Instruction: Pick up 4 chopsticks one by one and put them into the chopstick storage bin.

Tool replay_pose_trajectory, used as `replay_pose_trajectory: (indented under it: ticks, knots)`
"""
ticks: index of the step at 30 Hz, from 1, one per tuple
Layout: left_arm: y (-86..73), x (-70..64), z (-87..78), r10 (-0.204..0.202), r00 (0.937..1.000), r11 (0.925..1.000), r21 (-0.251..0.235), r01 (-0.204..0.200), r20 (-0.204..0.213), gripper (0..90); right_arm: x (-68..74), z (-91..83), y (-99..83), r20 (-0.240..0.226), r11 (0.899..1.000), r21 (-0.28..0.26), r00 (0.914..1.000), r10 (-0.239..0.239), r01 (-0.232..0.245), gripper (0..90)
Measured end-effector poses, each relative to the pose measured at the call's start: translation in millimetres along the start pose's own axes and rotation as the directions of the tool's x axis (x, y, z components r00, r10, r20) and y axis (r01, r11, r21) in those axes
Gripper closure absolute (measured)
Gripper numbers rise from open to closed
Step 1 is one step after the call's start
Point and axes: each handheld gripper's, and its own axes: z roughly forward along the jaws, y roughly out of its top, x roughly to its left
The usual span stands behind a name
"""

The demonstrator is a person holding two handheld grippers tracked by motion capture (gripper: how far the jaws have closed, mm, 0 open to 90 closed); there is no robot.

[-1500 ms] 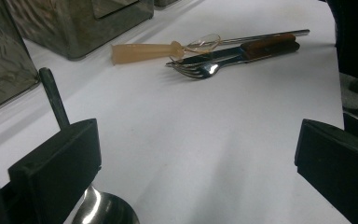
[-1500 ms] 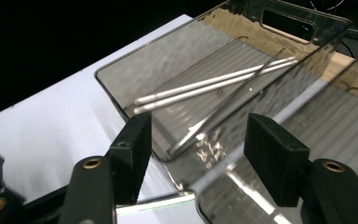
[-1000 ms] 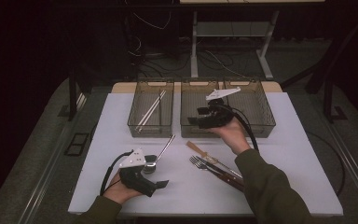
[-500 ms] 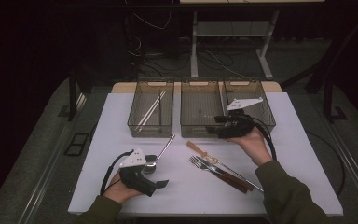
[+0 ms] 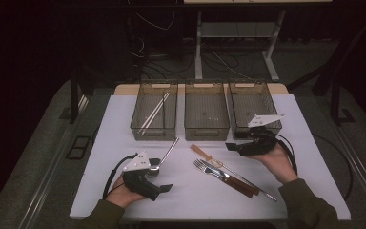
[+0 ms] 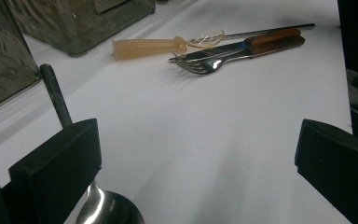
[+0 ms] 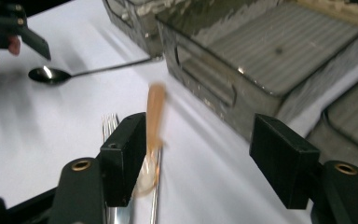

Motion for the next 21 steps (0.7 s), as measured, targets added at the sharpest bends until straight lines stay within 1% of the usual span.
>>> replay_pose_trajectory:
  ticks: [3, 6, 12, 17, 19, 21]
  knots:
    - [0.0, -0.2, -0.4, 0.002, 1.0000, 1.0000, 0.001, -0.002, 0.000, 0.0, 2.2, -6.5, -9.7, 0.004, 1.000, 0.021, 1.0000, 0.003, -0.003, 36.8]
    - [0.0, -0.5, -0.6, 0.002, 1.0000, 1.0000, 0.002, -0.002, -0.001, 0.0, 4.6, -11.9, -19.6, 0.010, 0.999, 0.048, 0.9999, -0.005, 0.005, 39.1]
    - [0.0, -1.1, -1.0, 0.003, 1.0000, 1.0000, 0.001, -0.003, 0.000, 0.0, 12.2, -19.1, -36.2, 0.000, 0.992, 0.123, 0.9994, -0.033, 0.033, 48.9]
    - [-0.1, -1.2, -0.8, 0.002, 1.0000, 1.0000, 0.001, -0.002, -0.001, 0.0, 19.4, -23.6, -45.7, -0.012, 0.979, 0.193, 0.9981, -0.061, 0.062, 57.6]
    - [0.0, -1.3, -0.8, 0.002, 1.0000, 1.0000, 0.002, -0.002, -0.001, 0.0, 20.9, -26.0, -49.6, -0.016, 0.974, 0.223, 0.9987, -0.048, 0.050, 61.7]
    - [-0.1, -1.3, -0.7, 0.002, 1.0000, 1.0000, 0.002, -0.002, -0.001, 0.0, 21.5, -28.1, -53.4, -0.018, 0.967, 0.247, 0.9985, -0.052, 0.054, 64.1]
